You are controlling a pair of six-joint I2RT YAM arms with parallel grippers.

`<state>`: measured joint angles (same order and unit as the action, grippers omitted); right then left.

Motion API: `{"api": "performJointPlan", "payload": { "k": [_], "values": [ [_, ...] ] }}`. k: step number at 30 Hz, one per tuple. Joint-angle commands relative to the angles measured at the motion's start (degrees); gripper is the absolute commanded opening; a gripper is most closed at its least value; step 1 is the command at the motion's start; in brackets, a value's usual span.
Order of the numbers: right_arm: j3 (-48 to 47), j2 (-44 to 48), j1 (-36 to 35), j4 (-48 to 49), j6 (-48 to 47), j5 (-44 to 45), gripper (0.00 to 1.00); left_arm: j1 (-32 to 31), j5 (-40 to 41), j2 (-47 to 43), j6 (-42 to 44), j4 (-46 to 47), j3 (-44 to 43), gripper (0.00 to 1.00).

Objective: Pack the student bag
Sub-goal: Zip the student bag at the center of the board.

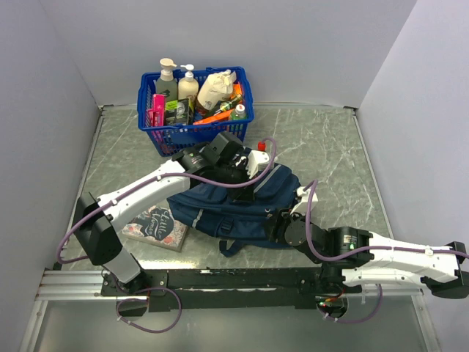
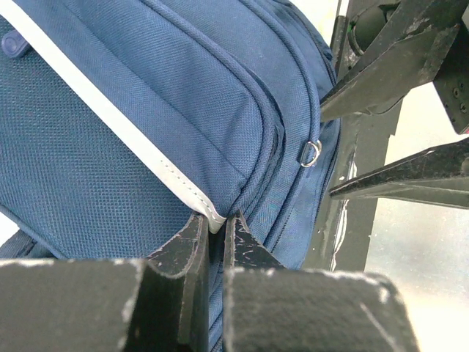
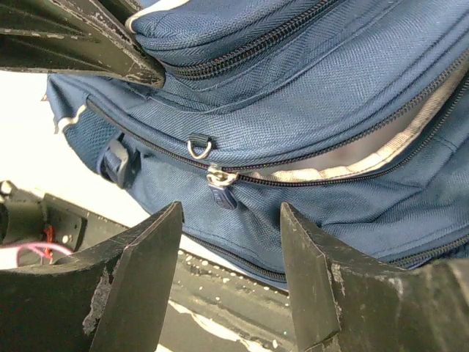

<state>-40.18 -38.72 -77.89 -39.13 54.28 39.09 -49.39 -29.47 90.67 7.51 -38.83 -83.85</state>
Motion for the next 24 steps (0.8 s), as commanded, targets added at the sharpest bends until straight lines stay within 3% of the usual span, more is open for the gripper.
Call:
{"api": "performJointPlan", "payload": {
  "k": [1, 5, 16, 24],
  "values": [
    [-1.3, 0.3, -0.8, -0.1, 3.2, 3.2, 0.63, 1.0, 2.9, 1.8, -1.0, 4.4, -4.7, 0.01],
    [-1.6, -1.7, -0.8, 0.8, 4.4, 3.8, 0.62, 1.0, 4.6, 2.5, -0.7, 5.1, -5.4, 0.01],
    [-9.5, -3.6, -5.0, -11.0, 10.2, 11.9, 0.60, 1.0, 9.1, 4.1, -1.7, 6.0, -5.9, 0.01],
    [-6.7, -4.7, -5.3, -7.0, 9.9, 10.1, 0.60, 1.3, 10.2, 4.5, -3.0, 5.8, -6.6, 0.01]
  ]
}}
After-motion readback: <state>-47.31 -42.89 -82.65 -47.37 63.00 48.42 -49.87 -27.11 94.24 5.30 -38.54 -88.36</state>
